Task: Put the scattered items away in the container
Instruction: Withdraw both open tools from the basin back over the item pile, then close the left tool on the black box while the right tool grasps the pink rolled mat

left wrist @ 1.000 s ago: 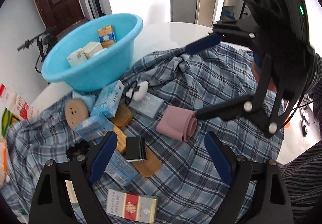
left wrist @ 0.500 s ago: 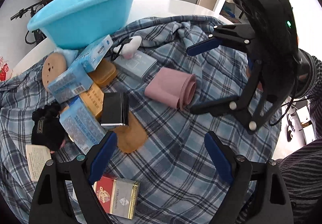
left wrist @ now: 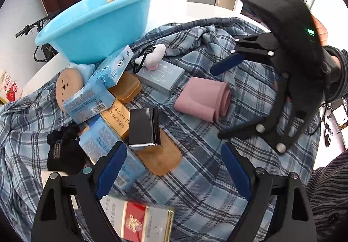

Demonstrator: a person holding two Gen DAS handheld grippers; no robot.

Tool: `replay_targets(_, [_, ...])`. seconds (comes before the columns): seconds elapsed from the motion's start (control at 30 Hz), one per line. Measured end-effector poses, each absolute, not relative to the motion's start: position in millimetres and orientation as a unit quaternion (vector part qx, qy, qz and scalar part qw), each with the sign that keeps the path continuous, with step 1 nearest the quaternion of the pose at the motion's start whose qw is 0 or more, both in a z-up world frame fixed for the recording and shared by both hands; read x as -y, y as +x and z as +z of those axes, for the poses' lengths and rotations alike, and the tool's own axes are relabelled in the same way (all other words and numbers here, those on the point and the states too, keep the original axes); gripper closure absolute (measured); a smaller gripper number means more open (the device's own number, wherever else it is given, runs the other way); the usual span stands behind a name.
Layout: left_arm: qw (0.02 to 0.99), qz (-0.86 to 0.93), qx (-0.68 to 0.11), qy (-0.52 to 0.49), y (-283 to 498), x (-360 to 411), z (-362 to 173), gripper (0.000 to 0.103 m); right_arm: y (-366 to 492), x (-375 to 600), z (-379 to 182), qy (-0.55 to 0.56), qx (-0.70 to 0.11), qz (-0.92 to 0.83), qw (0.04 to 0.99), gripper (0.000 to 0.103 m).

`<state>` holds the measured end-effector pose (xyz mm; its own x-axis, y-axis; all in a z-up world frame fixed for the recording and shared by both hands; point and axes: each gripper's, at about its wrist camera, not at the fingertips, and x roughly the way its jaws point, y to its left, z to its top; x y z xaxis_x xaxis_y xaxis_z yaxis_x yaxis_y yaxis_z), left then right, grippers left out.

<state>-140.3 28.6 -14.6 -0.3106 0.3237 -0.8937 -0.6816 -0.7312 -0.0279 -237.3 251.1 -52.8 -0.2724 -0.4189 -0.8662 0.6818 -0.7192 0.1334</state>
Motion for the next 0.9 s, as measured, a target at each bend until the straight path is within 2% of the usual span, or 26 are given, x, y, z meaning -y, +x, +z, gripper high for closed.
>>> replay_targets(0.57, [0.316, 0.792, -0.159, -0.498, -168, -28, -27, 0.014, -240, -262, -58, 0.500, -0.112, -0.786, 0.346, 0.004])
replay_targets(0.63, [0.313, 0.793, -0.164, -0.495, -169, -30, -27, 0.028, -241, -261, -59, 0.500, -0.113, -0.787, 0.344, 0.004])
replay_targets(0.7, [0.306, 0.792, -0.166, -0.501, -173, -30, -29, 0.064, -242, -261, -60, 0.501, -0.113, -0.785, 0.346, 0.004])
replay_targets(0.73, [0.305, 0.789, -0.160, -0.508, -176, -29, -31, 0.071, -241, -260, -60, 0.501, -0.113, -0.785, 0.347, 0.004])
replay_targets(0.9, [0.297, 0.800, -0.139, -0.503, -179, -18, -29, 0.071, -238, -263, -60, 0.500, -0.111, -0.784, 0.350, 0.004])
